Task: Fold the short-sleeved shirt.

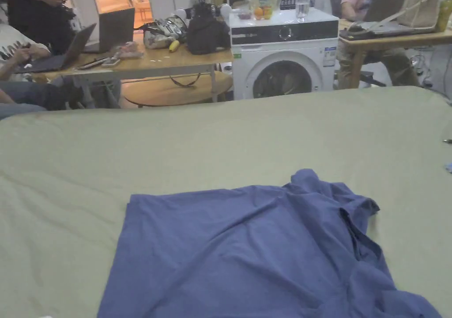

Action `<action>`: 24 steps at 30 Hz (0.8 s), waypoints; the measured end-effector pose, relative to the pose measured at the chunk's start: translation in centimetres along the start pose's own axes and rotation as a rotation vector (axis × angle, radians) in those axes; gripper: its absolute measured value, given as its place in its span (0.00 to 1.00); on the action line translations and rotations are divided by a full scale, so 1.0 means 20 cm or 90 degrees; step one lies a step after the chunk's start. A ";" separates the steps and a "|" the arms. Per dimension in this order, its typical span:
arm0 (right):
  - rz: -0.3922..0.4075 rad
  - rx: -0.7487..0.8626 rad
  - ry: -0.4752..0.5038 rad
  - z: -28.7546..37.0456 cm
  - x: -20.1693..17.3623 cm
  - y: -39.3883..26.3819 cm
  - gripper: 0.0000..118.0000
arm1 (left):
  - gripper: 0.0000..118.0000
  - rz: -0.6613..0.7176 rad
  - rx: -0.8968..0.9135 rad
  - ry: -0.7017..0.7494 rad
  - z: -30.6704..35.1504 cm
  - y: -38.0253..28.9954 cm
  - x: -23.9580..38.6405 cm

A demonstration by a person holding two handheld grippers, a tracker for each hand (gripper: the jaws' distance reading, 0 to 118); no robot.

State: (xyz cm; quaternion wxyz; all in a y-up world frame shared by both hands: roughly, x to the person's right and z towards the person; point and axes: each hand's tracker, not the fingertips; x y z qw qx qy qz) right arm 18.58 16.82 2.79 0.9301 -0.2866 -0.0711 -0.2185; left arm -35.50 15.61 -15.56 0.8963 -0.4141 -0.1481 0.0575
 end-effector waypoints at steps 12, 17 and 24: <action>0.089 0.123 0.033 0.08 -0.16 0.48 0.02 | 0.00 -0.092 0.267 -0.005 0.44 0.32 0.24; 0.103 0.139 0.037 0.06 -0.18 0.58 0.02 | 0.00 -0.088 0.269 -0.031 0.43 0.42 0.30; 0.096 0.149 0.042 -0.08 -0.22 0.86 0.02 | 0.00 -0.112 0.287 -0.014 0.39 0.70 0.38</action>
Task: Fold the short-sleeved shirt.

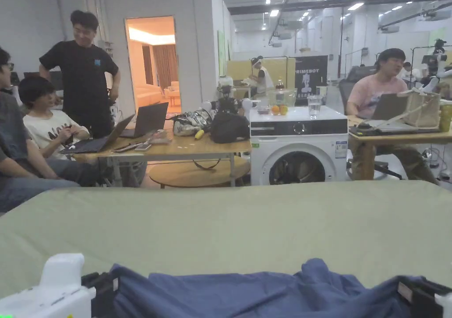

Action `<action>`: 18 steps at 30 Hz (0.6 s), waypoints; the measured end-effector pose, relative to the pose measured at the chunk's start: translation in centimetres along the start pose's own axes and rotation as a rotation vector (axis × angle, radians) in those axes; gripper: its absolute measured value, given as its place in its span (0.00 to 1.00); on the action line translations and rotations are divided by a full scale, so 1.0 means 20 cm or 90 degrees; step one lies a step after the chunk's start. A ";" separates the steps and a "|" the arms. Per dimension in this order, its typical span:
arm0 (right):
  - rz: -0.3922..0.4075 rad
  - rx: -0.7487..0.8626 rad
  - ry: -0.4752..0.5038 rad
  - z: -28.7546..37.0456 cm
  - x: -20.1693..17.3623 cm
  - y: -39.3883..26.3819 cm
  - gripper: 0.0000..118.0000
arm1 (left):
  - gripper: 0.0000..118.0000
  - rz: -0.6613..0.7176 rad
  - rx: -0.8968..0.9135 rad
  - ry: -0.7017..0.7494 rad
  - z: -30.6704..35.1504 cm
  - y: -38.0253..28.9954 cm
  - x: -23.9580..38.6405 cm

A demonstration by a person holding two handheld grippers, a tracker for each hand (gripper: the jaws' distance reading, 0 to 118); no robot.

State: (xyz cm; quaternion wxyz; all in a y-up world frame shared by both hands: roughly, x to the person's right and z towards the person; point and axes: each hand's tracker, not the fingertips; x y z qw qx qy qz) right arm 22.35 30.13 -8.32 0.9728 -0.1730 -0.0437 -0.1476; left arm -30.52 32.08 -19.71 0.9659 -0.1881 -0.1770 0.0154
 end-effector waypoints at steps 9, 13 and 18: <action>0.031 -0.169 -0.109 -0.80 0.19 -0.03 0.02 | 0.00 0.071 -0.179 0.069 -0.76 -0.12 -0.24; 0.024 -0.191 -0.115 -0.93 0.18 -0.11 0.07 | 0.00 0.114 -0.215 0.075 -0.94 -0.21 -0.26; 0.080 -0.190 -0.135 -0.94 0.19 -0.16 0.63 | 0.74 0.091 -0.223 0.072 -0.95 -0.26 -0.25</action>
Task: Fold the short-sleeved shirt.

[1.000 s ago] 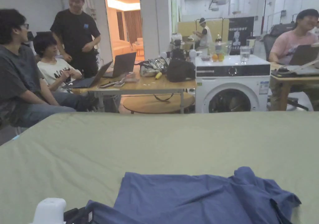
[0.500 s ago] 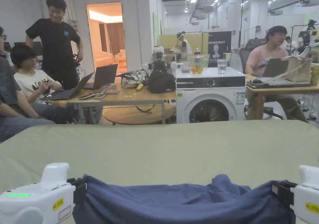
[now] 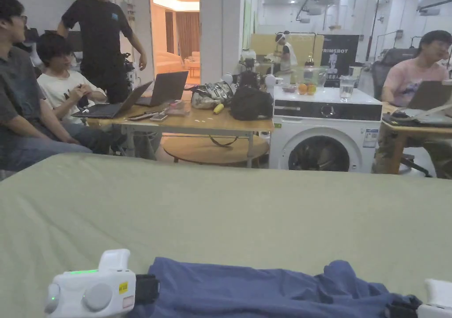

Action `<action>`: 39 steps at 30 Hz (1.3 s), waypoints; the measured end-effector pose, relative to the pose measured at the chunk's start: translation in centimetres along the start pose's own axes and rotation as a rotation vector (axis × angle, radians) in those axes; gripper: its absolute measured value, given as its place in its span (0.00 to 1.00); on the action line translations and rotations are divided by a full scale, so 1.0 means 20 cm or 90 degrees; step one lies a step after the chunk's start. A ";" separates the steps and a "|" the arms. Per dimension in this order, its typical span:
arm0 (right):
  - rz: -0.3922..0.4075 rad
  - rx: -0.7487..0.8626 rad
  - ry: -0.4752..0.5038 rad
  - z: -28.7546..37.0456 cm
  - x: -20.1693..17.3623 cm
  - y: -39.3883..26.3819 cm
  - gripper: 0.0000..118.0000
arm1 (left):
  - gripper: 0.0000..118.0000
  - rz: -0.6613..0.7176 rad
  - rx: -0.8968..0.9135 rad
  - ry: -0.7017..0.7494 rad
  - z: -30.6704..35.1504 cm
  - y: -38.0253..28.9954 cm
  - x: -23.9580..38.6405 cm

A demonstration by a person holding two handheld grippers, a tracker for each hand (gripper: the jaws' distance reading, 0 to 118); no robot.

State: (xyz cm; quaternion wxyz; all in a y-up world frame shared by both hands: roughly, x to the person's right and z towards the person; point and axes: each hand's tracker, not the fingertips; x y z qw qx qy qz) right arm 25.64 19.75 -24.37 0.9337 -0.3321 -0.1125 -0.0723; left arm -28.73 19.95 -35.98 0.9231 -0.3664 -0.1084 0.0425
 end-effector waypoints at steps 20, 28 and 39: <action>0.045 0.248 0.113 0.99 -0.32 -0.35 0.00 | 0.17 -0.137 0.312 -0.137 1.15 -0.39 0.30; 0.029 0.213 0.148 1.04 -0.28 -0.50 0.00 | 0.00 -0.019 0.217 -0.103 1.09 -0.55 0.13; 0.002 0.166 0.149 1.06 -0.20 -0.60 0.00 | 0.68 -0.014 -0.006 -0.068 0.37 -0.48 0.08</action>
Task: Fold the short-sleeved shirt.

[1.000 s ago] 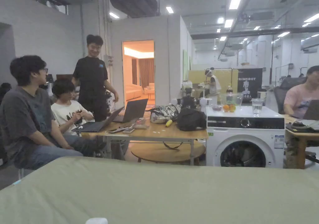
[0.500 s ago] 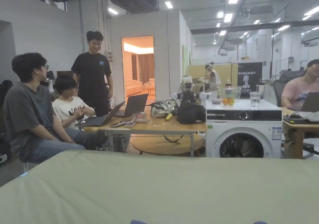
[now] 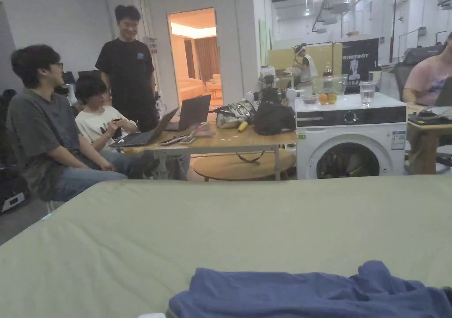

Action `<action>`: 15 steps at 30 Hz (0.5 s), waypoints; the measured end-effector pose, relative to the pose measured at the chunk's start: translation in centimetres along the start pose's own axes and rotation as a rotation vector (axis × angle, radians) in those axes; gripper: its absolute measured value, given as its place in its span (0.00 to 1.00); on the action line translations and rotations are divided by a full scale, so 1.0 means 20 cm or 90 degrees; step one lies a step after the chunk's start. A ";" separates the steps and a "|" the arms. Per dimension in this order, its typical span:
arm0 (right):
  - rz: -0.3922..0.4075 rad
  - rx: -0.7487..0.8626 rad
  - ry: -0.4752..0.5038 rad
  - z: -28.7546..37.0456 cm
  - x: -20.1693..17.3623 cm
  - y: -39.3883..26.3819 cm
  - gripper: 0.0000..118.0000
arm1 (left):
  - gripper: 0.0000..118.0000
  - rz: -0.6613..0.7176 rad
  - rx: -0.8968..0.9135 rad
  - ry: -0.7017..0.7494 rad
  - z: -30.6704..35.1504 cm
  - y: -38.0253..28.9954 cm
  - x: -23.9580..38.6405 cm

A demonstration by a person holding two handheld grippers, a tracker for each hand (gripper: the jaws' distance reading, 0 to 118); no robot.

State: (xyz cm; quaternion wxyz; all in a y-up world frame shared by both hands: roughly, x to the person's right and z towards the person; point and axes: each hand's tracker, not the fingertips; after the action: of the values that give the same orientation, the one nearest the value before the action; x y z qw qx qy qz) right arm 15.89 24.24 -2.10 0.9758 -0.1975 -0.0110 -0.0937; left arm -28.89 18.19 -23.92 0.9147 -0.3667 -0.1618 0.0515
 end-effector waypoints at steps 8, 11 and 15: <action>-0.039 -0.050 -0.072 -0.03 0.20 -0.03 0.00 | 0.06 -0.032 -0.079 0.067 -0.20 0.04 0.01; -0.064 -0.075 -0.090 -0.16 0.27 0.04 0.00 | 0.01 -0.049 -0.105 0.079 -0.23 0.04 0.04; -0.100 -0.138 -0.130 -0.48 0.41 0.08 0.67 | 0.01 -0.073 -0.129 0.079 -0.23 0.07 0.04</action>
State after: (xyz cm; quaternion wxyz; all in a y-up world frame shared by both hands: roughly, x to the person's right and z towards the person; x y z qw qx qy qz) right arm 24.19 20.56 -11.00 0.9323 -0.3084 -0.1151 -0.1498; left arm -26.61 16.30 -27.83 0.8827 -0.4499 -0.1300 -0.0403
